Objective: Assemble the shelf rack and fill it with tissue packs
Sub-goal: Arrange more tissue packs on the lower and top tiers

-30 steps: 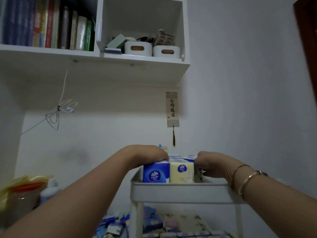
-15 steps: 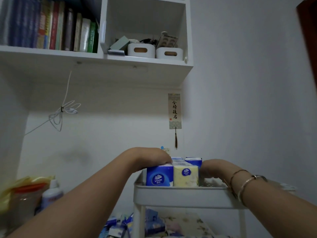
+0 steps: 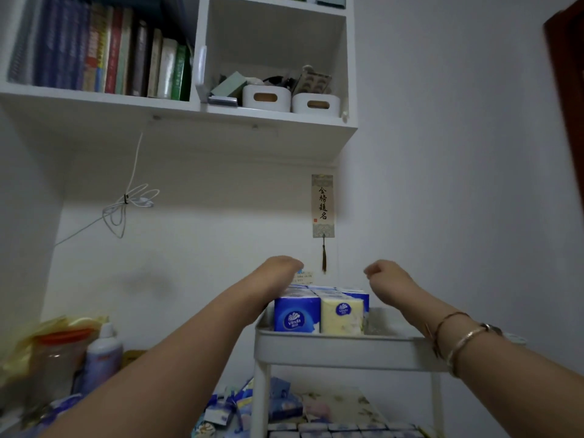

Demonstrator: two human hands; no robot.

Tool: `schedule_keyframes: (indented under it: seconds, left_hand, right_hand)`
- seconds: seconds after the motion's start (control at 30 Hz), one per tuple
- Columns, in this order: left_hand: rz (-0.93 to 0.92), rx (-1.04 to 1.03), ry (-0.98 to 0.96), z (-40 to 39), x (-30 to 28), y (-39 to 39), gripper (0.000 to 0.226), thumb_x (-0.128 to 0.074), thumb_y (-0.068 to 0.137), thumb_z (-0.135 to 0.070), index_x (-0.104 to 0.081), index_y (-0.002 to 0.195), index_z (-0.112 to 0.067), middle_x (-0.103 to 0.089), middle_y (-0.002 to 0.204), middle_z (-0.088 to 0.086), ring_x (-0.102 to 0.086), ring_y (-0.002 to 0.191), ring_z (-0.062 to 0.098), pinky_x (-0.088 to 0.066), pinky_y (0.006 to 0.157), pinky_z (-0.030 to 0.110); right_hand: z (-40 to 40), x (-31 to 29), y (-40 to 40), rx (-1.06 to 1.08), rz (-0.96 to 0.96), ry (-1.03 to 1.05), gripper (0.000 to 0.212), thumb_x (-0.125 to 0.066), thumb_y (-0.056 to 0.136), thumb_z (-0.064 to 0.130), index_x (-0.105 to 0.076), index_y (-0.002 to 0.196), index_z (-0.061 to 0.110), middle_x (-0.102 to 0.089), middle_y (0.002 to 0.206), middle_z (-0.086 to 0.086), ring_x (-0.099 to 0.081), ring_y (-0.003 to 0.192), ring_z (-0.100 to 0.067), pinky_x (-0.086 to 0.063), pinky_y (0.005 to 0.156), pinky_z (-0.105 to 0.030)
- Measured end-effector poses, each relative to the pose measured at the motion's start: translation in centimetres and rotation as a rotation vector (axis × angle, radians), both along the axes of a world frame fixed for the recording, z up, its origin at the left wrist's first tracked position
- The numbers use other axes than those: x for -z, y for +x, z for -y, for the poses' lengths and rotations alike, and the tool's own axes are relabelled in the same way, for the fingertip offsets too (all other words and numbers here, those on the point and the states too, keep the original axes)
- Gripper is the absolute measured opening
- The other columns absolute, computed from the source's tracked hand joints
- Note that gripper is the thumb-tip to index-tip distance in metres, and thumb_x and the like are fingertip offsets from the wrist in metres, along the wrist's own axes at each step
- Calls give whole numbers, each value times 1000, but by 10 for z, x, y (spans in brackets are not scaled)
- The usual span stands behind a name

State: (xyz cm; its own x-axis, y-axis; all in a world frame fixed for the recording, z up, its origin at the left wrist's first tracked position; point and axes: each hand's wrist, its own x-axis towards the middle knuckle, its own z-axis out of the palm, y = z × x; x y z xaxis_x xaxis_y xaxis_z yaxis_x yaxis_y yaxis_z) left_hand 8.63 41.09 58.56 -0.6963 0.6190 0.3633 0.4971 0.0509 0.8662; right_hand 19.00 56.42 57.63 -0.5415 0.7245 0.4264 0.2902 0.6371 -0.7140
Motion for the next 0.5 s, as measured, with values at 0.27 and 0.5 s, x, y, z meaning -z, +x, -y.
schedule_keyframes:
  seconds: [0.27,0.5]
  left_hand:
    - [65,-116,261,77,23,-25,24,-41,99,-15,-64,101,-20,-60,122,2,-53,109,19,-36,88,34]
    - [159,-251,336,147,77,-53,27,-40,97,-2,-66,101,-2,-63,108,11,-55,107,24,-41,85,33]
  right_hand:
    - [113,-18,20,-351,-281,254,46,-36,80,-10,-68,96,19,-59,115,5,-49,115,-11,-36,81,-22]
    - [197,23,-10,-470,-199,448,40,-39,84,-1,-66,94,26,-59,122,7,-62,88,-12,-39,60,-12]
